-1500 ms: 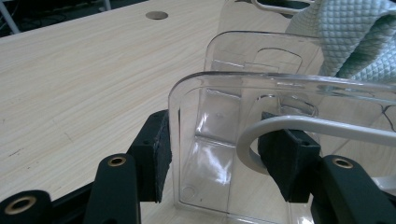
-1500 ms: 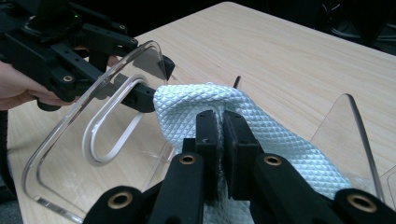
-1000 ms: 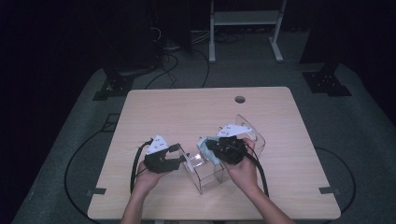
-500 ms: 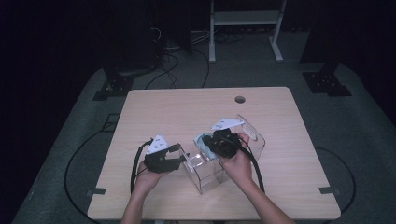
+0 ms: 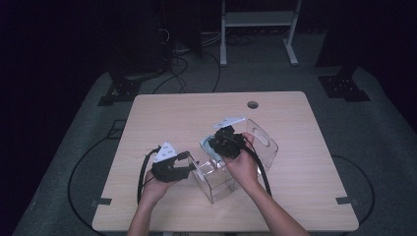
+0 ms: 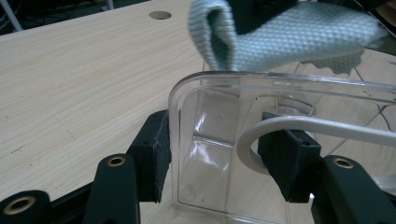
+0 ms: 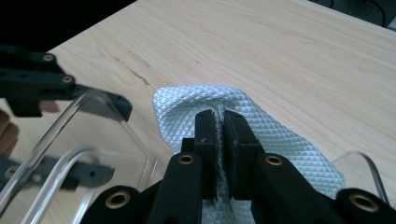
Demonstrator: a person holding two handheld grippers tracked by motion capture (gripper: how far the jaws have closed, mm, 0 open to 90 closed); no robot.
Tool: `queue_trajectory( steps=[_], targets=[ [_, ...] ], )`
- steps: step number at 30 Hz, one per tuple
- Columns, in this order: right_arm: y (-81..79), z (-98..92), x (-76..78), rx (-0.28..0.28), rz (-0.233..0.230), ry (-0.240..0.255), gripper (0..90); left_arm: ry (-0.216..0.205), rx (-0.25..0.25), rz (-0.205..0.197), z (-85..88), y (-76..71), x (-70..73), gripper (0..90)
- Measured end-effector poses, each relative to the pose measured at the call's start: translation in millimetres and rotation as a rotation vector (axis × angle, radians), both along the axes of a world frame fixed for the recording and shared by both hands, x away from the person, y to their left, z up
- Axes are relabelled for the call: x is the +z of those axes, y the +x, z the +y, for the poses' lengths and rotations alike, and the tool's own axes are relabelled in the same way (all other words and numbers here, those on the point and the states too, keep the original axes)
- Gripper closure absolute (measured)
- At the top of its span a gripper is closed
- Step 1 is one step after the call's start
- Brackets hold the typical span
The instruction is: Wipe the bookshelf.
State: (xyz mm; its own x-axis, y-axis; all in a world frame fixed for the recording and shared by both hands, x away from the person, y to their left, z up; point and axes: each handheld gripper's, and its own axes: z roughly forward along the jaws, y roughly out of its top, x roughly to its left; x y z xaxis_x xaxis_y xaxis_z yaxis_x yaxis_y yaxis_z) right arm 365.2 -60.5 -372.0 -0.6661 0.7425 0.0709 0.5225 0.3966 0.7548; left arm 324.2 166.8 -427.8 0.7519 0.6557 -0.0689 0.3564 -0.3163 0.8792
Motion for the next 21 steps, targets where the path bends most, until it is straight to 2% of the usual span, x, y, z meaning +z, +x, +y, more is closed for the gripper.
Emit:
queue_trajectory(
  steps=[6,9,12,15,19,21],
  targets=[
    [-26.6,-19.8,-0.8,0.009,-0.019,0.034,84.3,-0.005,0.003,0.01,0.1,0.2,0.0,44.9],
    [-42.3,-33.9,-3.6,0.015,-0.021,0.076,84.3,-0.005,0.002,0.008,0.0,0.4,-0.3,44.8],
    [-60.3,-46.8,-7.1,0.024,-0.047,0.098,84.4,-0.006,0.004,0.009,0.0,0.4,-0.3,44.8],
    [-75.8,-54.0,-9.5,0.03,-0.085,0.088,84.6,-0.007,0.005,0.01,-0.1,0.2,-0.4,44.8],
    [-88.0,-62.0,-12.0,0.035,-0.105,0.108,84.8,-0.008,0.006,0.012,-0.2,0.1,-0.4,44.8],
    [-94.9,-68.5,-13.0,0.037,-0.124,0.134,84.9,-0.012,0.007,0.013,-0.2,0.3,-0.5,44.8]
  ],
)
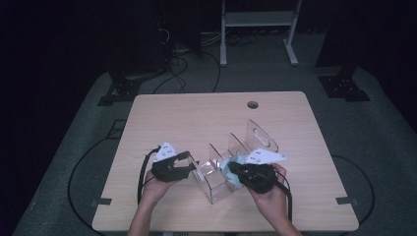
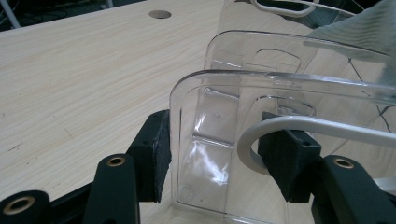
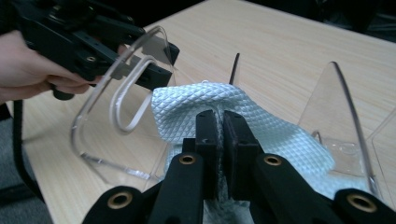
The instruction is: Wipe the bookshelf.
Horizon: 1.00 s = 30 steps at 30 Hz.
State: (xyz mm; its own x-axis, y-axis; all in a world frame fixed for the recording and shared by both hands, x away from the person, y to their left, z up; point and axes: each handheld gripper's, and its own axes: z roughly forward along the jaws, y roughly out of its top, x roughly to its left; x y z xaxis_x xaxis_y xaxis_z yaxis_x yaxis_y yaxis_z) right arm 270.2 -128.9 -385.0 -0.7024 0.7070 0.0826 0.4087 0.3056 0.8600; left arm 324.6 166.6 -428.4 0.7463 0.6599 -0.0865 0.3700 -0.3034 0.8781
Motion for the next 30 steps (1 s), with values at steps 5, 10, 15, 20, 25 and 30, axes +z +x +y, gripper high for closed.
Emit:
queue_trajectory(
  steps=[5,10,15,20,25,30],
  targets=[
    [-15.0,-15.7,2.1,0.001,0.0,0.087,85.0,-0.006,0.007,0.001,0.0,0.3,-0.3,44.8],
    [-28.1,-23.2,-3.8,0.009,-0.011,0.091,84.9,-0.001,0.007,0.001,0.2,0.3,-0.2,44.8],
    [-32.7,-21.7,-12.2,0.005,-0.01,0.094,84.9,-0.002,0.01,0.0,0.1,0.2,-0.4,44.8],
    [-40.2,-15.9,-17.1,0.031,-0.012,0.08,84.9,0.001,0.01,-0.003,0.5,0.8,-0.6,44.9],
    [-42.7,-11.5,-20.8,0.051,-0.02,0.062,84.9,0.0,0.013,-0.003,0.4,0.6,-0.7,44.9],
    [-34.3,-19.4,-28.6,0.011,-0.01,0.065,84.9,0.006,0.01,-0.005,0.7,0.9,-0.7,44.9]
  ],
)
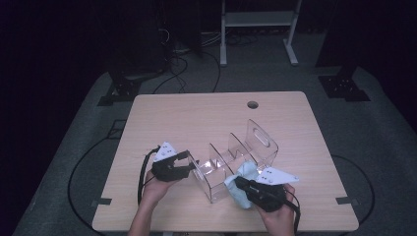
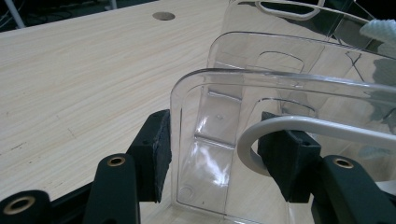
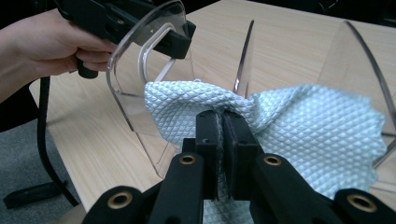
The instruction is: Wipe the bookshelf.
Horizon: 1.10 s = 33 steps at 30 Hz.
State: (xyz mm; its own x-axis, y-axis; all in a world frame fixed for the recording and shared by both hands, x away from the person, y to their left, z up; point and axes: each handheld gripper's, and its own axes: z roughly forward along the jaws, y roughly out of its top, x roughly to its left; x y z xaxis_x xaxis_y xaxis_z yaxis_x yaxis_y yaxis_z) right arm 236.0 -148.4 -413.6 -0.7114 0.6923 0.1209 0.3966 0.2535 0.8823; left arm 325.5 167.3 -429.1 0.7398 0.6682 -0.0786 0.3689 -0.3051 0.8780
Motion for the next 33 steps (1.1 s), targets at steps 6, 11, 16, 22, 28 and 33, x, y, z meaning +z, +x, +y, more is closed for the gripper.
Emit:
queue_trajectory(
  steps=[6,11,16,22,28,33],
  targets=[
    [-7.6,11.5,-7.4,0.075,0.006,-0.036,84.9,-0.015,0.006,0.002,-0.3,0.4,-0.8,44.9],
    [3.4,2.7,-14.4,0.027,0.015,-0.02,84.9,-0.018,0.005,0.001,-0.3,0.6,-1.2,44.9],
    [-1.5,13.0,-19.0,0.064,0.011,-0.018,84.9,-0.024,0.006,0.002,-0.7,0.4,-1.7,44.9],
    [4.8,0.7,-19.4,0.002,-0.025,-0.018,85.0,-0.015,0.005,-0.001,-2.4,0.0,-1.0,44.8],
    [5.9,-3.1,-22.1,-0.005,-0.014,0.012,84.9,-0.017,0.005,0.0,-2.9,-0.5,-1.1,44.6],
    [5.0,0.4,-19.6,0.015,-0.027,0.014,84.9,-0.017,0.006,0.001,-2.5,-0.3,-0.8,44.4]
  ],
)
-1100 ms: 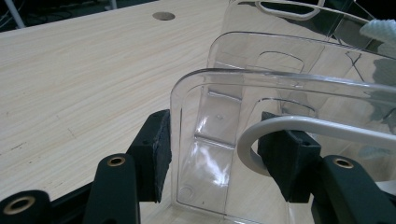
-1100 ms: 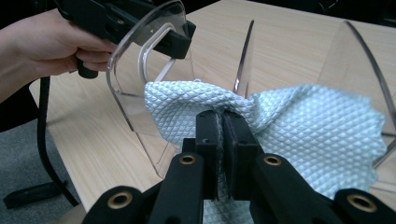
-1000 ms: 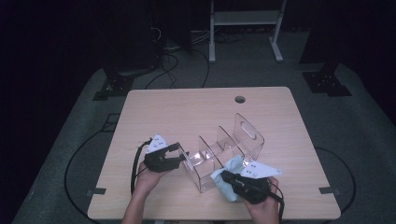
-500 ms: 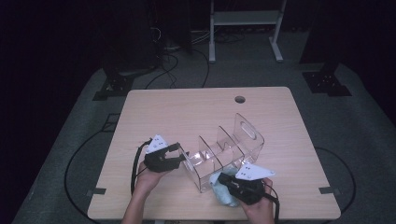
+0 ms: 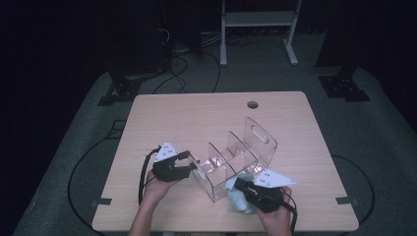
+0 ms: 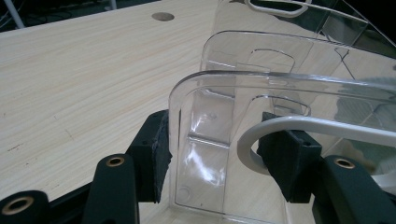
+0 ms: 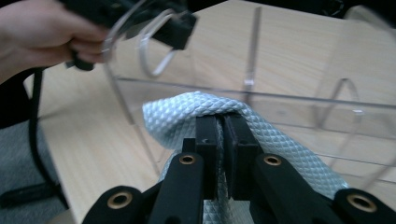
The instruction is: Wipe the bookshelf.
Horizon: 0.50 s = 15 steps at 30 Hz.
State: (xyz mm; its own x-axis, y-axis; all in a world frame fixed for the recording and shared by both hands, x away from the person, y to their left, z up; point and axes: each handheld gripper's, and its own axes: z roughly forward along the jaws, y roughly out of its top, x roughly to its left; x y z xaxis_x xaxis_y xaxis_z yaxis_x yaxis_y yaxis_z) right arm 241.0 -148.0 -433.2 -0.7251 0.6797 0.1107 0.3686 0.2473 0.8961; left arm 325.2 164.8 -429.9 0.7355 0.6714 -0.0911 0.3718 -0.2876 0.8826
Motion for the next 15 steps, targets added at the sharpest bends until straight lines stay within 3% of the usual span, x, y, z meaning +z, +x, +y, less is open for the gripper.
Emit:
queue_trajectory(
  steps=[6,11,13,15],
  targets=[
    [8.8,-13.6,-1.8,-0.062,0.012,0.025,84.9,-0.004,-0.016,0.006,-1.0,-0.5,0.0,43.1],
    [-1.1,1.9,-2.0,0.01,0.012,0.018,84.9,-0.001,-0.02,0.006,-0.7,-0.3,0.2,43.2],
    [-0.2,3.3,-1.3,0.013,-0.01,-0.003,85.0,-0.006,-0.021,0.006,-0.2,-0.4,0.1,43.1],
    [4.4,-3.3,-1.1,-0.007,0.0,0.018,84.9,-0.019,-0.026,0.013,-0.2,-0.2,0.0,43.0]
  ],
)
